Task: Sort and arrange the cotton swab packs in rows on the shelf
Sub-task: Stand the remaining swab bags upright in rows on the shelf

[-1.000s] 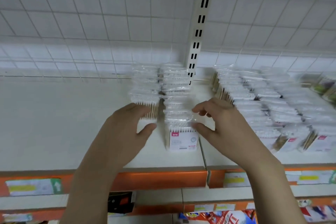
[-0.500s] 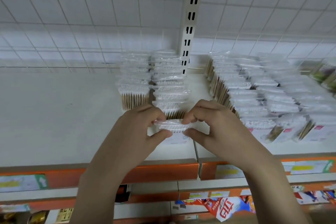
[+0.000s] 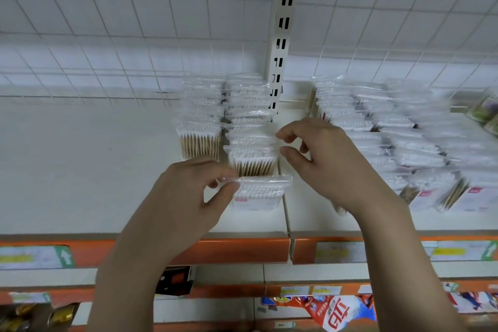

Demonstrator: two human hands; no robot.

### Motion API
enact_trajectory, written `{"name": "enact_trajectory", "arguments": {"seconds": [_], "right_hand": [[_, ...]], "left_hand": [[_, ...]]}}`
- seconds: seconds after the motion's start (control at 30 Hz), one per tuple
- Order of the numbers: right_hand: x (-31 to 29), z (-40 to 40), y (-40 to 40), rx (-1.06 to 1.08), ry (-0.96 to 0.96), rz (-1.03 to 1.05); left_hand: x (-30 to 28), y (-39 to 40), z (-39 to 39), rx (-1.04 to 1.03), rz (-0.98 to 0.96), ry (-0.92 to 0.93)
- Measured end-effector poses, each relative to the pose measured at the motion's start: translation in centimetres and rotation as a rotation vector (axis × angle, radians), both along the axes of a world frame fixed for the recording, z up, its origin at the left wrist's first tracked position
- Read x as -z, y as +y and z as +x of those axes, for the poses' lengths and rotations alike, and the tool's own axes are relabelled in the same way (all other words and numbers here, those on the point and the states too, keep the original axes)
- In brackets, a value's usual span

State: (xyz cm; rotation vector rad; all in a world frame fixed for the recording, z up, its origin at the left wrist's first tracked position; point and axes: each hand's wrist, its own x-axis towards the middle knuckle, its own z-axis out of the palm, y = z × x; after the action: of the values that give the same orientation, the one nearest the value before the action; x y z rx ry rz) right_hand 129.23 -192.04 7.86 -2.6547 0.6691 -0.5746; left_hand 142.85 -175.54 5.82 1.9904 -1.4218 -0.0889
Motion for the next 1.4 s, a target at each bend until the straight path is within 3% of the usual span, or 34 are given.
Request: {"name": "enact_trajectory", "arguments": {"seconds": [0.33, 0.5, 1.0, 1.4], "right_hand": [[0.0, 1.9, -0.3, -0.066, 0.104, -0.011], [-0.9, 1.4, 0.1, -0.02, -0.057, -0.011], [-3.5, -0.7, 1.4, 0.016, -0.561, 0.323], [-3.4, -1.3, 0.3, -0.013, -0.471, 0.194]], "left_hand": [[-0.4, 0.0, 0.4, 0.021, -0.01, 0.012], [-0.4, -0.3, 0.6, 0.022, -0.012, 0.014], [-0.5, -0.8, 0.8, 0.02, -0.009, -0.005], [-0.9, -1.3, 0.6, -0.005, 0.013, 0.002]]}}
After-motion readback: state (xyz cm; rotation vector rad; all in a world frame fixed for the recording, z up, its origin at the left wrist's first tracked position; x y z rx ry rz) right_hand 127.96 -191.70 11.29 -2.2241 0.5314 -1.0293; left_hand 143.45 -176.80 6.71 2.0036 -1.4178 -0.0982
